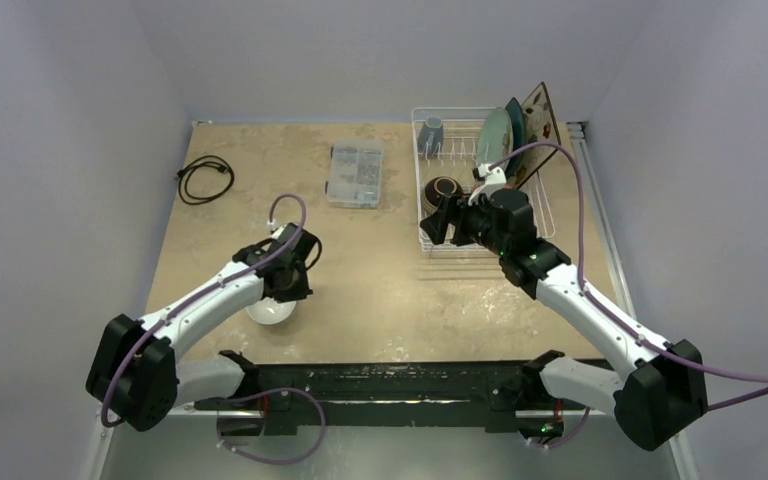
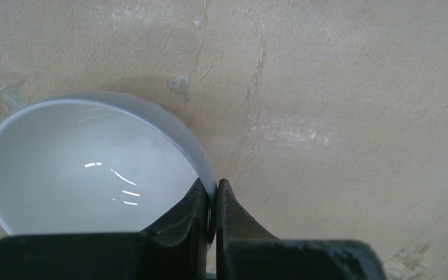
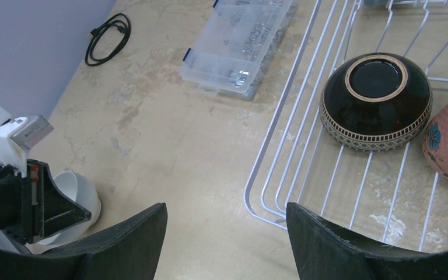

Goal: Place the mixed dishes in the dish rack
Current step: Pick up the bowl from the center of the board.

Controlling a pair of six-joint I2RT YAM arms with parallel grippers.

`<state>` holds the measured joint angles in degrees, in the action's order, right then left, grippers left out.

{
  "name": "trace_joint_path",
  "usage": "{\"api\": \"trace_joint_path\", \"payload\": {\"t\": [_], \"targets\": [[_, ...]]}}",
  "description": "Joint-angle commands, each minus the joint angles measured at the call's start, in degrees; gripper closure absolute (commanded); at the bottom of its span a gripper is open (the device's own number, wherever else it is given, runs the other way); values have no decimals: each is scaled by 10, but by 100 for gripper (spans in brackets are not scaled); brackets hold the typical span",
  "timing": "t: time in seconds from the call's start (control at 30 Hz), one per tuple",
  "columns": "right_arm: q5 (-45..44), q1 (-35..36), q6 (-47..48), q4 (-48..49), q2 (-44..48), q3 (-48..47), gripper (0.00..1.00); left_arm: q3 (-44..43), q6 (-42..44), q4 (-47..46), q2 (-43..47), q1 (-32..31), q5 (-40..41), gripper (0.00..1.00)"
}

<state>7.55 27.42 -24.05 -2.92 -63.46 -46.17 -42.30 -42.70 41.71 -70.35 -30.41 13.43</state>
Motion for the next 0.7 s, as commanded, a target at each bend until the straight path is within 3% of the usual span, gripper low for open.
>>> {"api": "trace_joint_path", "payload": {"t": [0.0, 0.13, 0.3, 0.4, 0.57, 0.67], "targets": [[23, 0, 0, 26, 4, 8, 25, -7, 11, -17, 59, 1, -32, 100], [30, 1, -4, 26, -1, 6, 25, -54, 41, -37, 106, 3, -118, 100], [50, 16, -15, 42, -4, 17, 23, -114, 12, -128, 112, 46, -370, 100], [47, 42, -25, 55, -14, 24, 22, -156, -25, -188, 81, 89, -477, 100], [32, 85, -42, 74, -28, 19, 22, -275, -17, -188, -9, 137, -557, 100], [6, 107, -42, 78, -25, 15, 21, -301, -21, -220, -46, 142, -596, 100]]}}
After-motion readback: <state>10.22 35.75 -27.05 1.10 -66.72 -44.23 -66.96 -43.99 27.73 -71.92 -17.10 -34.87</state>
